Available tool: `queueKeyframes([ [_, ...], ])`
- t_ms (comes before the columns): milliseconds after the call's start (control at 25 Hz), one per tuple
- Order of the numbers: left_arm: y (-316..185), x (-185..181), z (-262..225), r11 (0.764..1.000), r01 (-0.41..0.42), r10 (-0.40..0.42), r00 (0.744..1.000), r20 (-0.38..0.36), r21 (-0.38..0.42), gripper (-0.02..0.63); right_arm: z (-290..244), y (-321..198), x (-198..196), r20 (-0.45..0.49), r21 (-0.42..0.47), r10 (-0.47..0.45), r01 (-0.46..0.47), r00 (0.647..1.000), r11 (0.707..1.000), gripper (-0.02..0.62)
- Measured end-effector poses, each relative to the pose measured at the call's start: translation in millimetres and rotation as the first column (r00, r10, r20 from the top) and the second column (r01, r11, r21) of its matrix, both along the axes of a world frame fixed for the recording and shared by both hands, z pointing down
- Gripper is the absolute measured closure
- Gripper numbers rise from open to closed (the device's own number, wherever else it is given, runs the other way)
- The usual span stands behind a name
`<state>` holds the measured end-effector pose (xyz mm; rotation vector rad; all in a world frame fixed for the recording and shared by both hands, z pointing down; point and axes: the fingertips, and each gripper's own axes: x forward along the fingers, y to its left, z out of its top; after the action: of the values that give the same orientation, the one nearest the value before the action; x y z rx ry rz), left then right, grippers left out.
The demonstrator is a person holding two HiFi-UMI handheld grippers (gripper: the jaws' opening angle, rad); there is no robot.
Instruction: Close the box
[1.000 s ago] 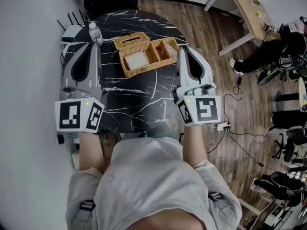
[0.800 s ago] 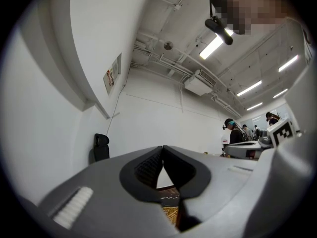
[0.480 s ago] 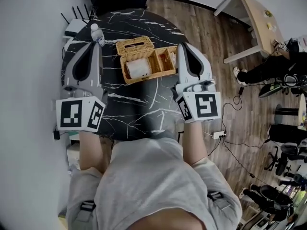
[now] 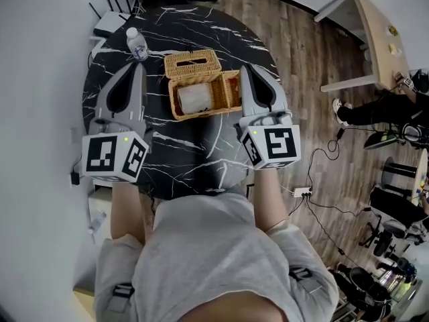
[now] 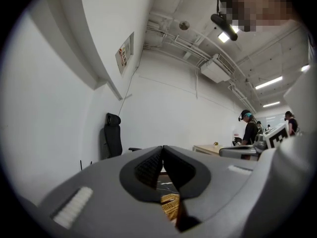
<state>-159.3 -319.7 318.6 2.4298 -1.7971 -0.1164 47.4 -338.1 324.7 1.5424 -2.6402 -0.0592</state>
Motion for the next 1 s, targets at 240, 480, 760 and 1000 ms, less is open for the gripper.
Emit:
queueKeyframes([
  [240,-20,9,41,0.992,-0.019,0.018,1.000,-0.015,-0.127,0.548,32,-20,-2,-0.001,-0.067,-0.037,0.037,0.999,0.997,0.591],
  [480,-42,5,86,0.961,0.000,-0.002,1.000,-0.006,-0.276,0.546,55,-37,-5,0.000,-0.117,-0.079,0.078,0.997,0.990,0.591],
  [760,-64,6,144,0.886,-0.036,0.032,0.999,-0.016,-0.462,0.546,75,-51,-8,0.001,-0.158,-0.121,0.120,0.993,0.980,0.591],
  [1000,-78,7,185,0.816,-0.066,0.030,0.997,-0.072,-0.574,0.546,91,-61,-9,-0.004,-0.188,-0.148,0.144,0.989,0.972,0.591],
])
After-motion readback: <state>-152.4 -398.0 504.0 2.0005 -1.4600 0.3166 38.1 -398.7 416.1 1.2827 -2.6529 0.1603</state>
